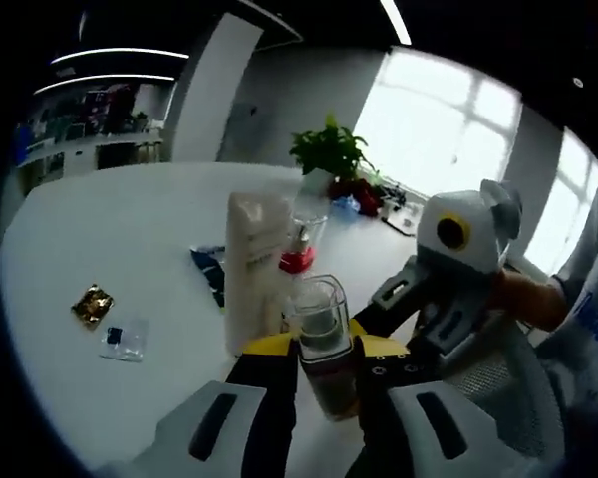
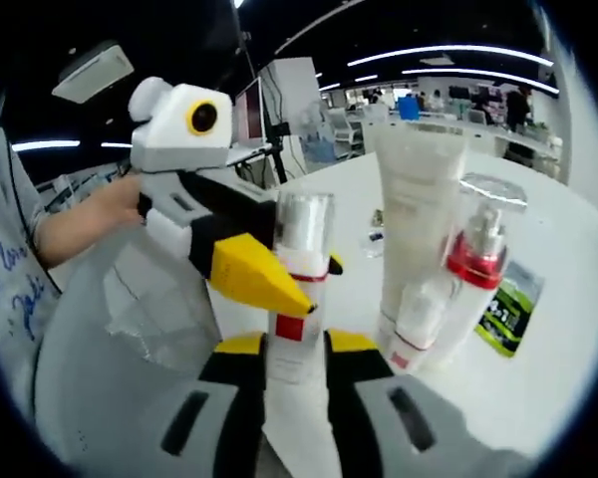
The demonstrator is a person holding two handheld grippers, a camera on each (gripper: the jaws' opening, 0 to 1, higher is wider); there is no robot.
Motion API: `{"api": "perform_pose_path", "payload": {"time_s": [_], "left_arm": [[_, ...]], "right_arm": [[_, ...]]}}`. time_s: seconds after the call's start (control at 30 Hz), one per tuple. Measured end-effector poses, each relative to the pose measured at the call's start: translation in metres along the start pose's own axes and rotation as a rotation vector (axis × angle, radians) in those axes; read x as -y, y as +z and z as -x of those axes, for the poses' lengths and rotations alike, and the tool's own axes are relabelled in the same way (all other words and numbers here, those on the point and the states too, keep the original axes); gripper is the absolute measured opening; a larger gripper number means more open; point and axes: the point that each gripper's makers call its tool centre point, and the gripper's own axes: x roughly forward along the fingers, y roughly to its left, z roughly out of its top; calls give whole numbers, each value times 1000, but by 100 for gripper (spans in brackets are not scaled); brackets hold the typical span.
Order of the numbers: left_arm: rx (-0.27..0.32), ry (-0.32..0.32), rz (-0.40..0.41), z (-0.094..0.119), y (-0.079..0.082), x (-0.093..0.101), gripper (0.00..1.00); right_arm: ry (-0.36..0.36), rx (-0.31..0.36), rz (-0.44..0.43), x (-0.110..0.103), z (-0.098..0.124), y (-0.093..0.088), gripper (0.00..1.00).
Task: Arrange the skincare products in the storage area until every visible bottle or jar stands upright without overlapping.
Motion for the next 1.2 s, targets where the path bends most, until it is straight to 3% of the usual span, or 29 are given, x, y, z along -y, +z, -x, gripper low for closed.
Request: {"api": "perform_pose_path", "payload": {"time_s": [0.13,0.4,0.77,0.9,1.2], "left_arm": [[-4,-79,-50,-2,0,12,18],[-40,-135,-111,-5,-7,18,17],[-68,-84,-105,-17,-13,8,18],[-43,-65,-77,-15,-8,3,18],[-31,-43,-61,-11,-5,-4,21]], "right_arm": [[18,-9,27,-1,-1,-2,24],[54,-28,77,-3,-3,-11,23],[41,-47,100,7,-10,-21,22],[42,-90,100,11,-15,-34,22],[35,-105,117,16,-21,-43,22]]}}
